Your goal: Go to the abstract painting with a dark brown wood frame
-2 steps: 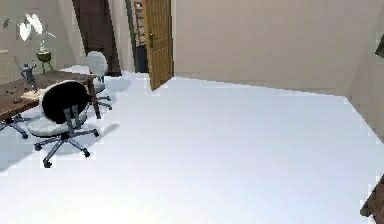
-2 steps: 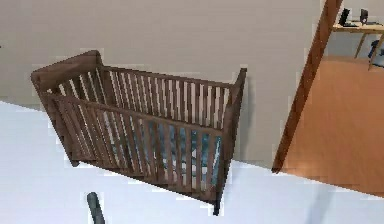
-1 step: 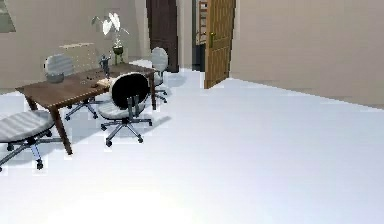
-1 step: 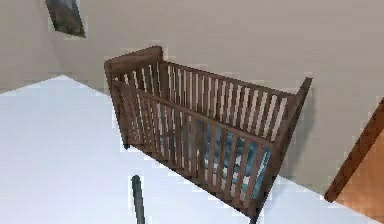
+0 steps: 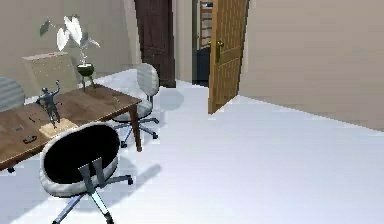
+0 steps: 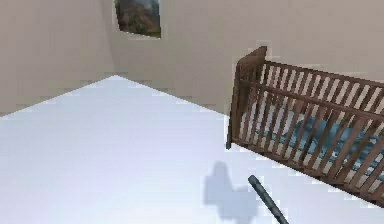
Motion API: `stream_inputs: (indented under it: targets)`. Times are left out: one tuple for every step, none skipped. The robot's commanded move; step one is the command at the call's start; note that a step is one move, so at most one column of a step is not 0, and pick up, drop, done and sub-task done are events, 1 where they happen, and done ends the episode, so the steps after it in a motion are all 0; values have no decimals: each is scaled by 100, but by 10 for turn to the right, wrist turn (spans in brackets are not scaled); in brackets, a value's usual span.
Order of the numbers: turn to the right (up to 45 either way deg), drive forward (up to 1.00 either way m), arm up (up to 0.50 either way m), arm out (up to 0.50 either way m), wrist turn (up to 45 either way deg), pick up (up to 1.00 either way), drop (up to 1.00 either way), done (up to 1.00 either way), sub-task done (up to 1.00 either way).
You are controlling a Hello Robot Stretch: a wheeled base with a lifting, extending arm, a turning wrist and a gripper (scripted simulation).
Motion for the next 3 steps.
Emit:
stream_inputs:
  targets:
    - [0, 100, 0, 0, 0, 0, 0, 0, 0]
    - [0, 100, 0, 0, 0, 0, 0, 0, 0]
    - [-30, 0, 0, 0, 0, 0, 0, 0, 0]
